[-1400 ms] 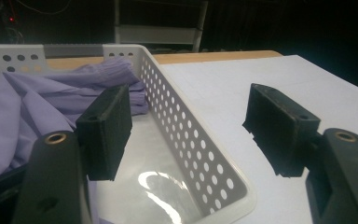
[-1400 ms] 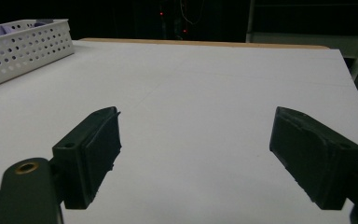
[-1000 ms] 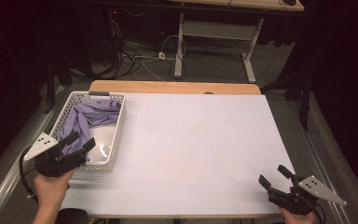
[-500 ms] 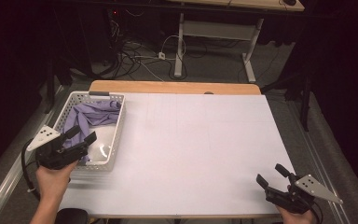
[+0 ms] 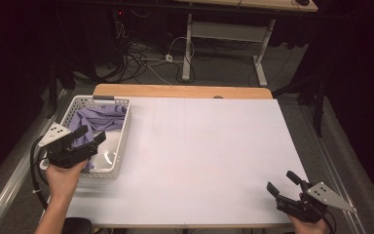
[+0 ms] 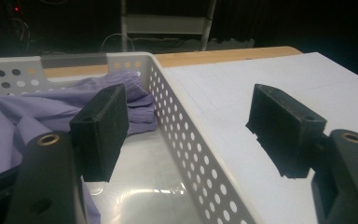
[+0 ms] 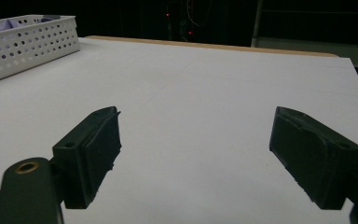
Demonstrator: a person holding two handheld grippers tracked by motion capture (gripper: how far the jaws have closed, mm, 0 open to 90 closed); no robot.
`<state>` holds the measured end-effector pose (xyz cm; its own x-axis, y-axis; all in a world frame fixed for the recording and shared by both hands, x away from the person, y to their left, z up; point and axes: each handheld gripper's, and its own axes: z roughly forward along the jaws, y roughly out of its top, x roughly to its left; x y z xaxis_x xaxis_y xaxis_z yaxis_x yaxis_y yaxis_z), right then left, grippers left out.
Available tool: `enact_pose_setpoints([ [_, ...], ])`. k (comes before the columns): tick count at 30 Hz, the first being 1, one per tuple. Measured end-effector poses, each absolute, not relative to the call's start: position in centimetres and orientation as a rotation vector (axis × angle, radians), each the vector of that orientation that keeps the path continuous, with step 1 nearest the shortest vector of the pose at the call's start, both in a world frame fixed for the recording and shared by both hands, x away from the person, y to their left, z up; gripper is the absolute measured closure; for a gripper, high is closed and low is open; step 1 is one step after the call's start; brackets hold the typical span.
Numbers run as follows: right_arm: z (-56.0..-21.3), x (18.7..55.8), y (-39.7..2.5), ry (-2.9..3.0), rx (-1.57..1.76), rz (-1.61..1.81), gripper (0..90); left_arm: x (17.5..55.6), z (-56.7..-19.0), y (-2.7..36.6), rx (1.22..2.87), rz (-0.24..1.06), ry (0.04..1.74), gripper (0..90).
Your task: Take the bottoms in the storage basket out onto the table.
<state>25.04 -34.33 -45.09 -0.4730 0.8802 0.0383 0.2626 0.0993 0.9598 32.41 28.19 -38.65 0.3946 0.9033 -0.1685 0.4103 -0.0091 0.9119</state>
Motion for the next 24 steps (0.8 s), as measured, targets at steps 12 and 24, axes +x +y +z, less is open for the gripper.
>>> enact_pose_setpoints([
  [12,-45.1,25.0,-34.3,1.817,1.114,1.393,17.1,33.8,-38.8,27.6,1.634,0.575,1.200,26.7],
  [24,-45.1,25.0,-34.3,1.820,1.116,1.396,17.0,36.6,-37.8,26.7,1.746,0.562,1.246,25.8],
])
